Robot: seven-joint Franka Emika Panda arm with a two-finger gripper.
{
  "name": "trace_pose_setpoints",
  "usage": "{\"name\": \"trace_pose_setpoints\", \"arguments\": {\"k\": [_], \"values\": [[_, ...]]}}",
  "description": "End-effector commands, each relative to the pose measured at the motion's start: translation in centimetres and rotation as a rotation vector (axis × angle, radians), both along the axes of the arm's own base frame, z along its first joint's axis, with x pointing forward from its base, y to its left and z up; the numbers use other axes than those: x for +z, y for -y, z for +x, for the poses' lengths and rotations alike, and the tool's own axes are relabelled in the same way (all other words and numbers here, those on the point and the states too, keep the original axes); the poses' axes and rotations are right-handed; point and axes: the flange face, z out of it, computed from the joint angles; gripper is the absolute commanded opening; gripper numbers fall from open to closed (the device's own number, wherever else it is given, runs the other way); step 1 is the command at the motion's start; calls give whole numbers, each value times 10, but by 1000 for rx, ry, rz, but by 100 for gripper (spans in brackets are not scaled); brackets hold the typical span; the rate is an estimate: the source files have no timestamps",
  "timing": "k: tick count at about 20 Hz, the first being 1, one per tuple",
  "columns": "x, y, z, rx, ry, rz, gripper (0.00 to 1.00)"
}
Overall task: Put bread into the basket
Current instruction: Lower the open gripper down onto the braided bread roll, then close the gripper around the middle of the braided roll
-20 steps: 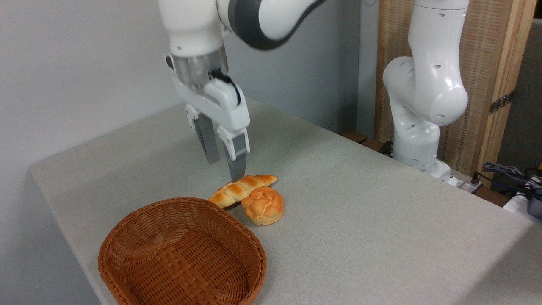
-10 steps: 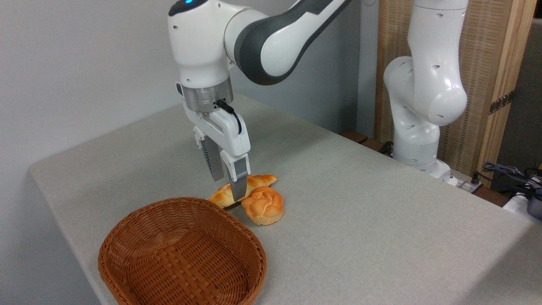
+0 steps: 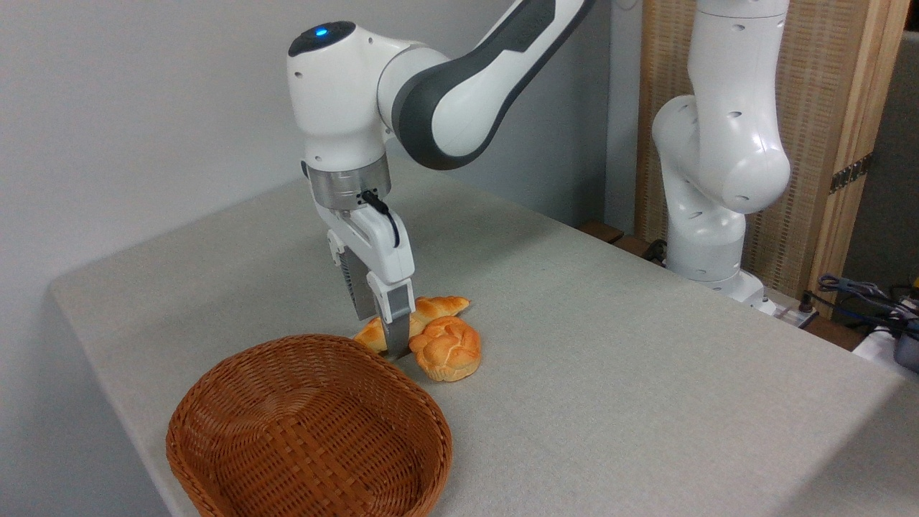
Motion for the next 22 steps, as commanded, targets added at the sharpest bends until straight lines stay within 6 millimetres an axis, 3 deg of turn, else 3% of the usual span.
{"name": "trace_pose_setpoints", "arguments": {"k": [1,10,12,13,15,22], "values": [[-8,18,-1,-44,14,-1,100],[-8,31,-6,-61,8,-8,100],[-9,31,-6,-65,3,-6,82],[-9,31,-6,-67,2,-5,67],[-11,30,-6,-67,-5,-2,53],[-12,29,-5,-64,-6,-1,55]]}}
